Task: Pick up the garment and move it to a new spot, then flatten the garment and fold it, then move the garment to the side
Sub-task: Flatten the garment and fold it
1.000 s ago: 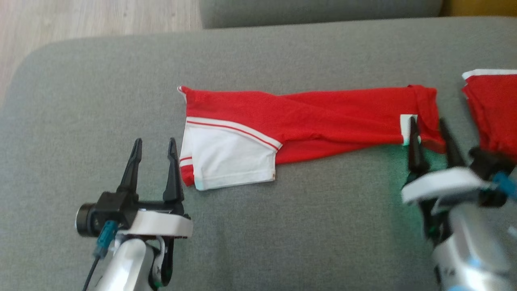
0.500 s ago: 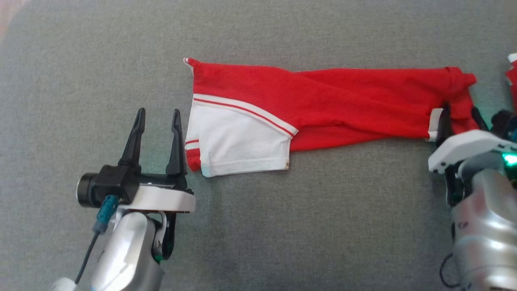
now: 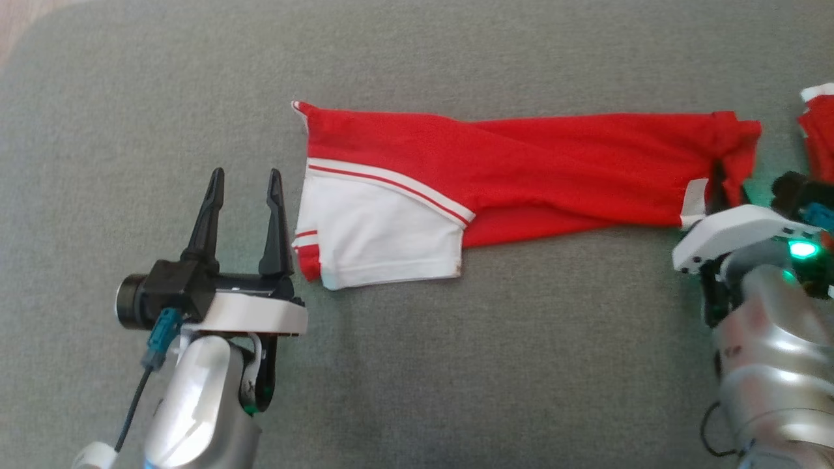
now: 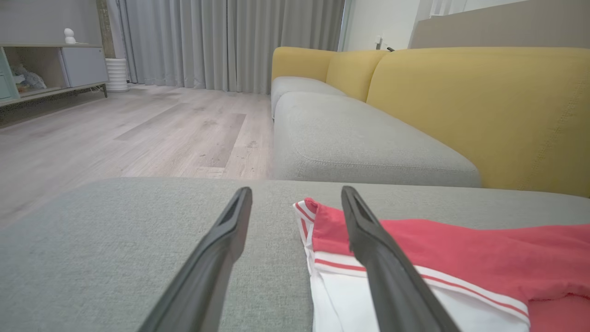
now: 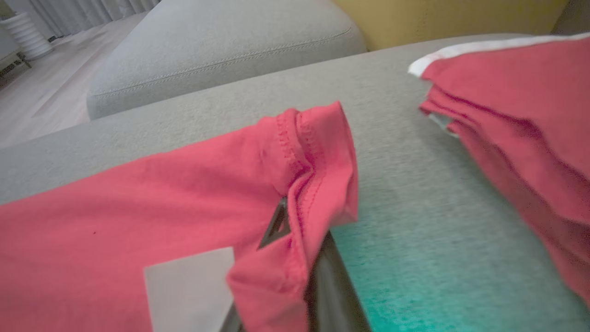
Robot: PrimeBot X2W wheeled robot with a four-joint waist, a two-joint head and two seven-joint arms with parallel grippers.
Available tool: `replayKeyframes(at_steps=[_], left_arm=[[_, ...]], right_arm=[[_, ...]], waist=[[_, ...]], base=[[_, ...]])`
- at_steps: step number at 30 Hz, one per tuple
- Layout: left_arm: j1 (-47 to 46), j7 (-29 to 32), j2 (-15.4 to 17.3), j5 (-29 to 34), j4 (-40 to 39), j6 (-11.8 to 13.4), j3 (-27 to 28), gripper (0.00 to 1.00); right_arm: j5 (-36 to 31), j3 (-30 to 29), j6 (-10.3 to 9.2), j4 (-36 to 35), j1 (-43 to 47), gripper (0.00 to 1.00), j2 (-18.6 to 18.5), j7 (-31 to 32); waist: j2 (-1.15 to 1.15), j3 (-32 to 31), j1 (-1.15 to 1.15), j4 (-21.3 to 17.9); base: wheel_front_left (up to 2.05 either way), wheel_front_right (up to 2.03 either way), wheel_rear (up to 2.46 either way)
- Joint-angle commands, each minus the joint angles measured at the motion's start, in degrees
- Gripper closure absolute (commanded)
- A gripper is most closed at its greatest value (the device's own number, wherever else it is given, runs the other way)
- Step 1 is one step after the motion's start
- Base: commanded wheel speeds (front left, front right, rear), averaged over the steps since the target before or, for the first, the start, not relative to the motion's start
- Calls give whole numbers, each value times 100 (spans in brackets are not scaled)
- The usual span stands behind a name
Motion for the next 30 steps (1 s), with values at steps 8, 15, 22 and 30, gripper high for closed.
replayKeyframes(at_steps=[8,15,22,30], left_arm=[[-39,-53,18,85,-95,-111,241,0],[62,-53,2,42,-23,-165,231,0],[152,-53,-5,-22,17,-184,184,0],[166,-53,-7,-126,51,-180,56,0]], right_arm=[[34,-228,-10,-480,-11,100,-646,-180],[276,267,-10,-809,-94,100,-500,-180],[675,1385,-10,-1261,-56,100,32,67],[2444,3454,-10,-1739,81,100,99,444]], waist=[[0,-272,0,-147],[0,-568,0,-122],[0,-890,0,76],[0,-961,0,440]], base=[[0,0,0],[0,0,0],[0,0,0],[0,0,0]])
